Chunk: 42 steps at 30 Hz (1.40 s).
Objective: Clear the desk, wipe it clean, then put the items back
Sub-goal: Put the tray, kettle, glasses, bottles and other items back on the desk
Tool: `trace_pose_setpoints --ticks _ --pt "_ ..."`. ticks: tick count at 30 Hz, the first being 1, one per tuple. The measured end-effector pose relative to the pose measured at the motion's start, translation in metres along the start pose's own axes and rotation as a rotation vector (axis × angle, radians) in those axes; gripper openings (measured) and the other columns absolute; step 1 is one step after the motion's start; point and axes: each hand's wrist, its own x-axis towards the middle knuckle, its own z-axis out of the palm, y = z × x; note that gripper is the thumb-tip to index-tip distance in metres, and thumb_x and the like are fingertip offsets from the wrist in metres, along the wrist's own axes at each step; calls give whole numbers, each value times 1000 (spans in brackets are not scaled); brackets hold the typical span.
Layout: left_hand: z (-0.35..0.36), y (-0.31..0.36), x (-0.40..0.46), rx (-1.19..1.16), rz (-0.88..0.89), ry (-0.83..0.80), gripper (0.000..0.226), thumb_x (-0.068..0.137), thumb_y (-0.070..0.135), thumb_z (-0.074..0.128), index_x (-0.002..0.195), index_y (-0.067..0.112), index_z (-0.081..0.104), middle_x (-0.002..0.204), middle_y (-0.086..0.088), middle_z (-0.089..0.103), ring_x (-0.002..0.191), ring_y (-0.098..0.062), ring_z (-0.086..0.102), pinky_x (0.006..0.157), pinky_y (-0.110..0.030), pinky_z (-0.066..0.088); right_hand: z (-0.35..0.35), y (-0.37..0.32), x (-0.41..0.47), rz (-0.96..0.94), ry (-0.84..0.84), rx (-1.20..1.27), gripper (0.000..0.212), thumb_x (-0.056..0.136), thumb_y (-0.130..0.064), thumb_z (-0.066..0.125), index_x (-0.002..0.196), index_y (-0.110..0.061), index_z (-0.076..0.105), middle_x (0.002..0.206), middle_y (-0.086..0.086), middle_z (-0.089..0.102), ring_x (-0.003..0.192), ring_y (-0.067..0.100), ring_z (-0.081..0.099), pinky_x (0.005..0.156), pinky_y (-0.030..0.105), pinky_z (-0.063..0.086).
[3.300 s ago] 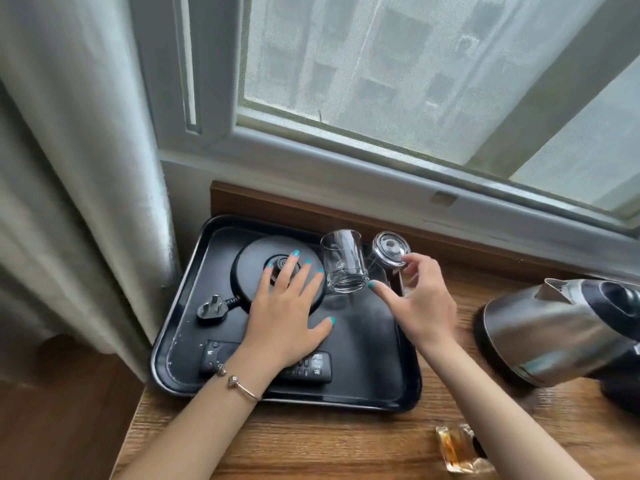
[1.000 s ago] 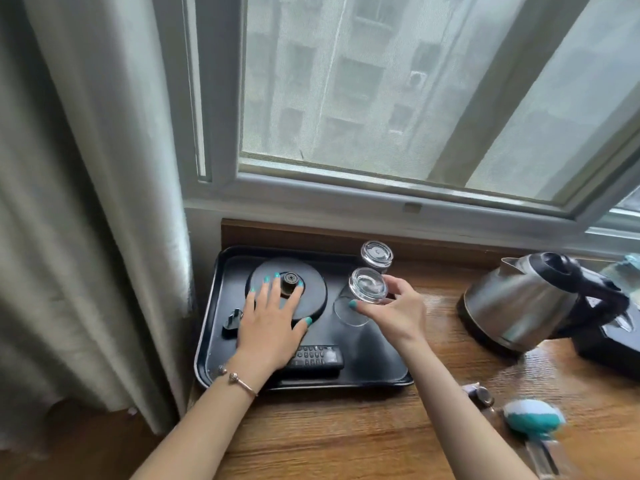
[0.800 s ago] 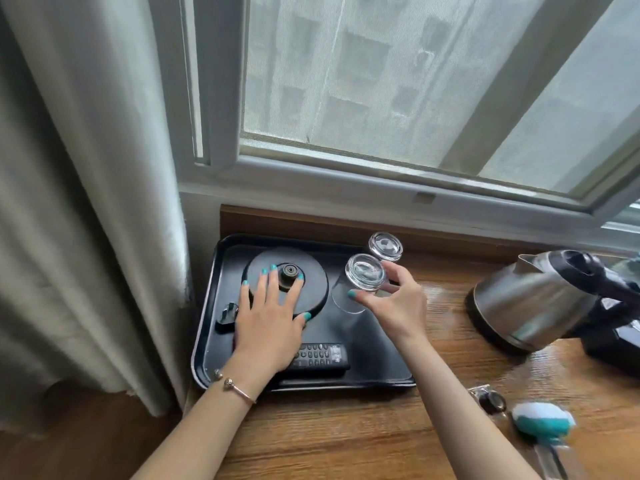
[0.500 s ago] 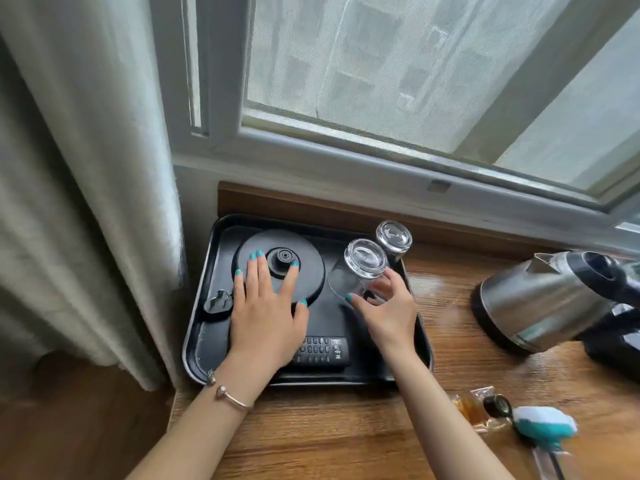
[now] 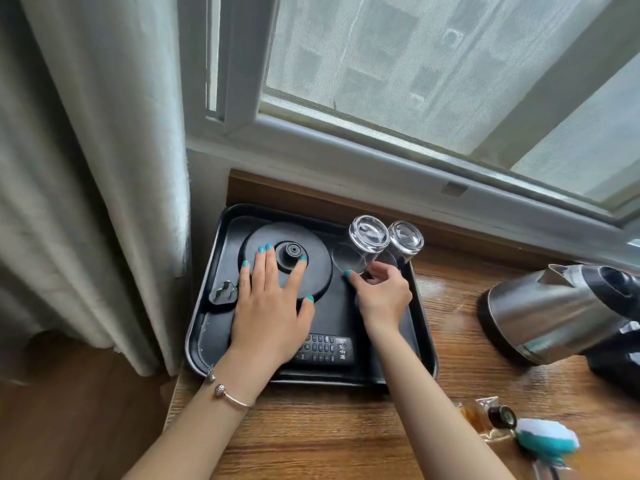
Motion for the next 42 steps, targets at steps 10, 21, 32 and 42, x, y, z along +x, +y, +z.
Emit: trace_pose_setpoints --ticks 10,21,32,42 --pt "-4 3 2 99 -20 -90 61 92 59 3 150 44 -9 155 -25 -25 143 -34 -29 114 -48 -19 -8 -6 2 44 -85 -26 44 68 -35 87 103 -14 74 99 0 73 94 14 66 83 21 43" --pt "-14 8 -2 140 -22 -136 57 101 49 25 153 42 4 157 -28 -13 146 -39 -15 120 -48 -4 -147 6 -80 -54 -245 318 19 80 -1 75 96 -11 72 85 3 74 63 6 64 62 22 55" --pt "13 95 -86 154 391 -208 77 82 63 -7 153 36 0 162 -3 -10 149 -23 -14 119 -43 -8 -239 42 -47 -111 38 296 21 85 -8 72 104 -15 71 97 0 72 90 12 68 80 25 55" --pt "43 93 -96 167 420 -132 64 81 65 40 129 28 61 132 0 61 128 -23 52 108 -44 27 -306 79 78 -26 201 -406 97 65 -54 82 145 -42 29 160 4 9 145 34 10 116 60 13"
